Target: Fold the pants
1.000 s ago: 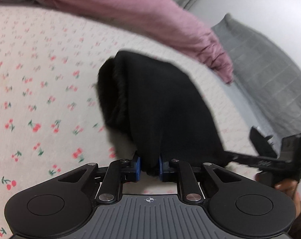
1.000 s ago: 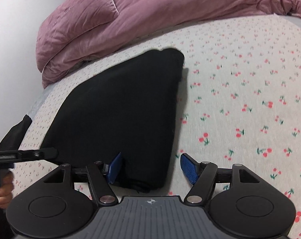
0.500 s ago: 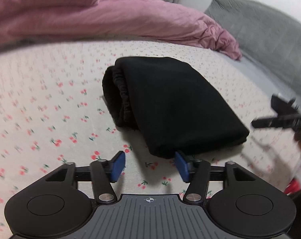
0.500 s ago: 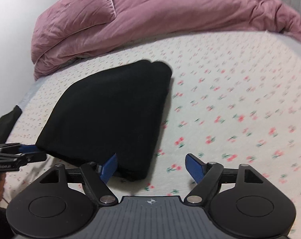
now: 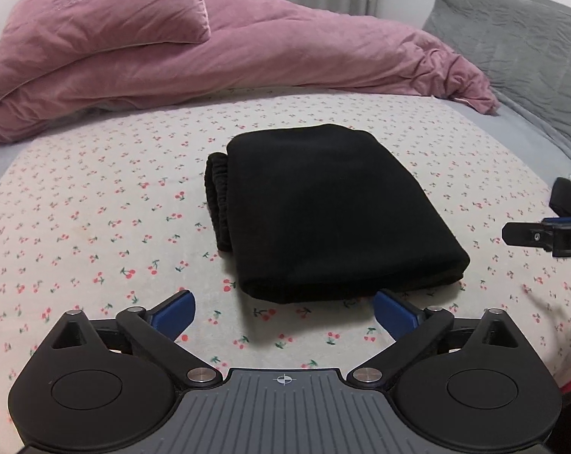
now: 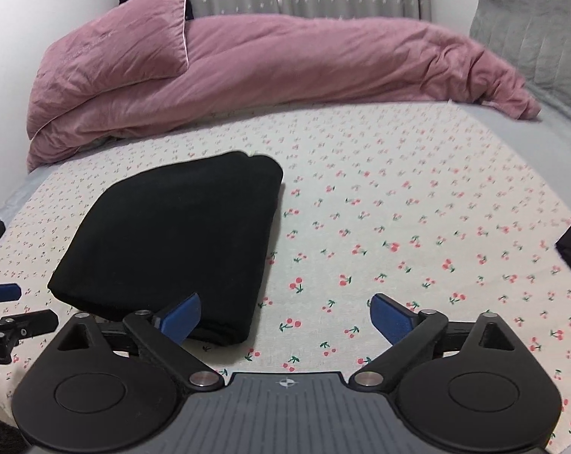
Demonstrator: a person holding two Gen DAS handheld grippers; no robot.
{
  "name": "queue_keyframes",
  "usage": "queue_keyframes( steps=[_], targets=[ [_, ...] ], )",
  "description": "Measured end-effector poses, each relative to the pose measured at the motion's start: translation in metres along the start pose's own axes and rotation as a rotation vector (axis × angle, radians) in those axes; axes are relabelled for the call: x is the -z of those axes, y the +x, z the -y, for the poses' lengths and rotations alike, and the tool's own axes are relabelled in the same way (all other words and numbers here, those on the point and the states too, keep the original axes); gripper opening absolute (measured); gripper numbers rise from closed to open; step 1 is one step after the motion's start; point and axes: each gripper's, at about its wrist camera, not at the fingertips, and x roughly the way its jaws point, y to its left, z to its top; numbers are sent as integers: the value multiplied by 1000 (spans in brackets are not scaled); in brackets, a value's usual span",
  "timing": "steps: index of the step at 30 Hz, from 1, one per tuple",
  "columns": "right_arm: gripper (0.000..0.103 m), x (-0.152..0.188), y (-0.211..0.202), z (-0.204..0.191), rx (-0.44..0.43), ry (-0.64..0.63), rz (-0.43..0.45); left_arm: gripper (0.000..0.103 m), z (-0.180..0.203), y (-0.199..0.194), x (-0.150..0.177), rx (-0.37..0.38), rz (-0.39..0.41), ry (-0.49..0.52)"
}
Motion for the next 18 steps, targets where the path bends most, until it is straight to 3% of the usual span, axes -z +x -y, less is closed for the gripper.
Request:
queue_keyframes(
  steps=[9, 14, 18],
  targets=[
    [102, 15, -2, -12, 98, -14, 54, 103, 3, 1, 7, -139, -19, -76],
    [102, 21, -2, -26, 104, -40, 59, 103, 4, 3, 15, -187, -11, -116],
    [102, 24, -3, -38, 122, -82, 71, 103, 7, 6, 19, -177, -23, -135]
  ],
)
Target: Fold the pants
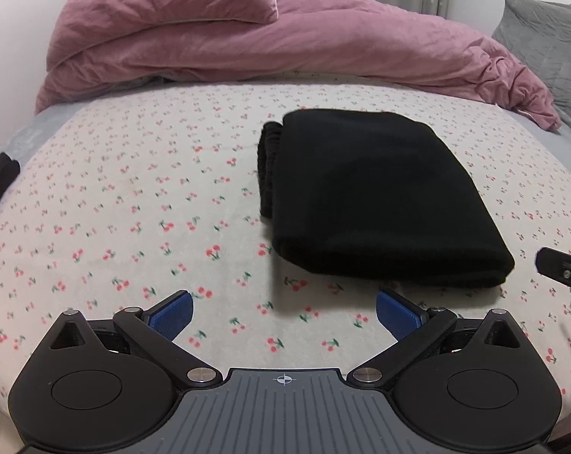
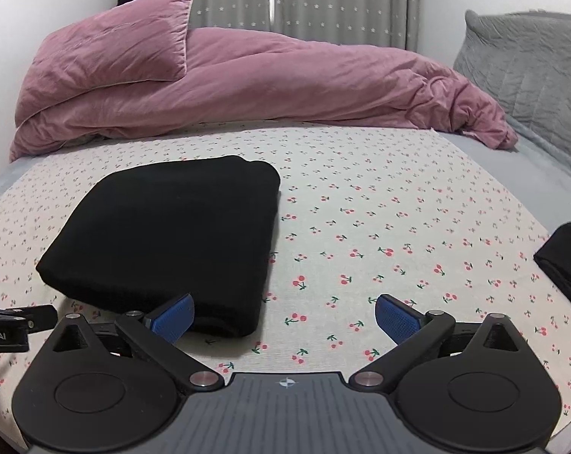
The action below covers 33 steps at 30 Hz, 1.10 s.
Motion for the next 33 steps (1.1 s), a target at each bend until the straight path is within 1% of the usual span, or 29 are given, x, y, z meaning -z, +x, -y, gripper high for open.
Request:
queue_keyframes(
  steps=[4, 9, 21, 33],
  targets=[
    [102, 2, -2, -11, 14, -28, 8, 103, 5, -1, 2, -17, 12, 19],
    [102, 7, -3, -14, 11, -27, -16, 103, 6, -2, 1, -35, 29, 18],
    [102, 11, 3, -15, 35, -32, -54, 103, 18, 2, 10, -36, 13, 37],
    [102, 14, 5, -16, 45, -46, -70, 103, 20, 3, 14, -36, 13, 47]
  ],
)
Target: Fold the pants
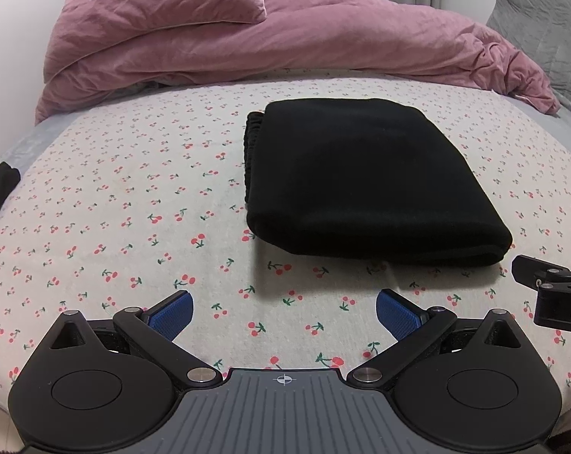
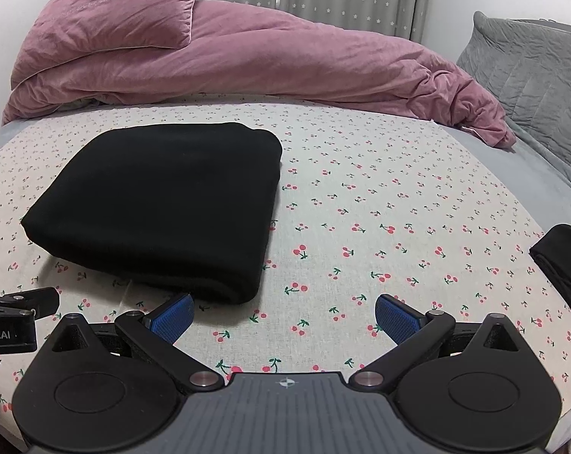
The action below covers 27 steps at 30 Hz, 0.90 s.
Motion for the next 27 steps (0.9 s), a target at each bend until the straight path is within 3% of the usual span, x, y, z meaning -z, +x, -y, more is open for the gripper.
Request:
queue_keyframes(
  steps=[27],
  targets=[
    [102, 2, 2, -5, -3, -21, -14, 103, 0, 0, 3, 19, -9, 0]
  ],
)
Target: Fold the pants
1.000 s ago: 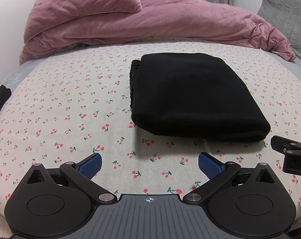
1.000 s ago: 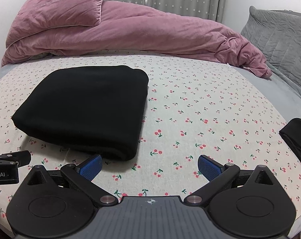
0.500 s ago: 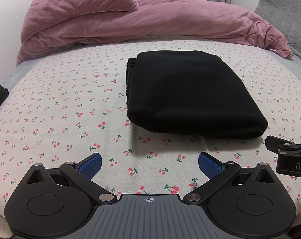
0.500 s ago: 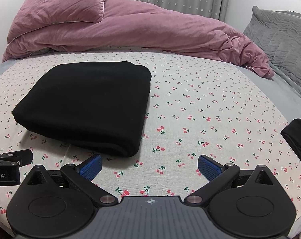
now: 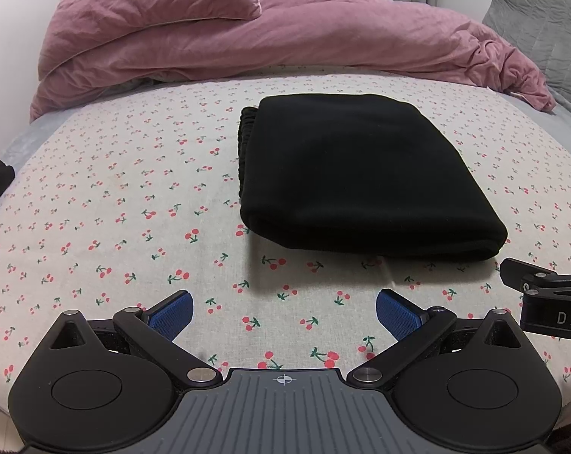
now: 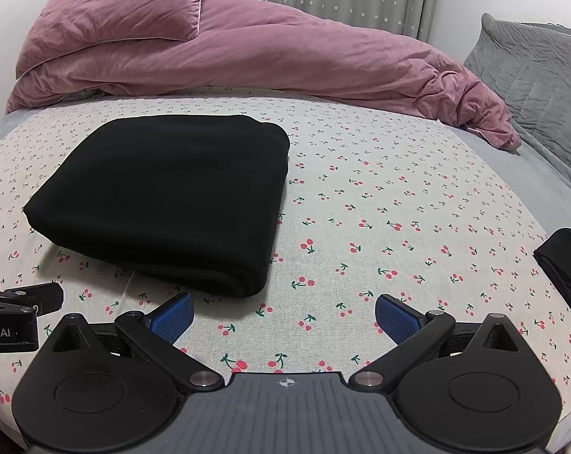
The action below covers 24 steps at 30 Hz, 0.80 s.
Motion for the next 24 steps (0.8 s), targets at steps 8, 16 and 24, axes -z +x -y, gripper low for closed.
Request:
queue_keyframes(
  steps=[8, 16, 24],
  targets=[
    [102, 1, 2, -2, -2, -10, -5, 103, 1, 1, 0, 6, -6, -4],
    [102, 1, 2, -3, 0, -13, -6, 103, 0, 2, 2, 8, -8, -3],
    [102, 1, 2, -4, 0, -14, -8, 103, 0, 3, 2, 9, -10, -2]
  ],
)
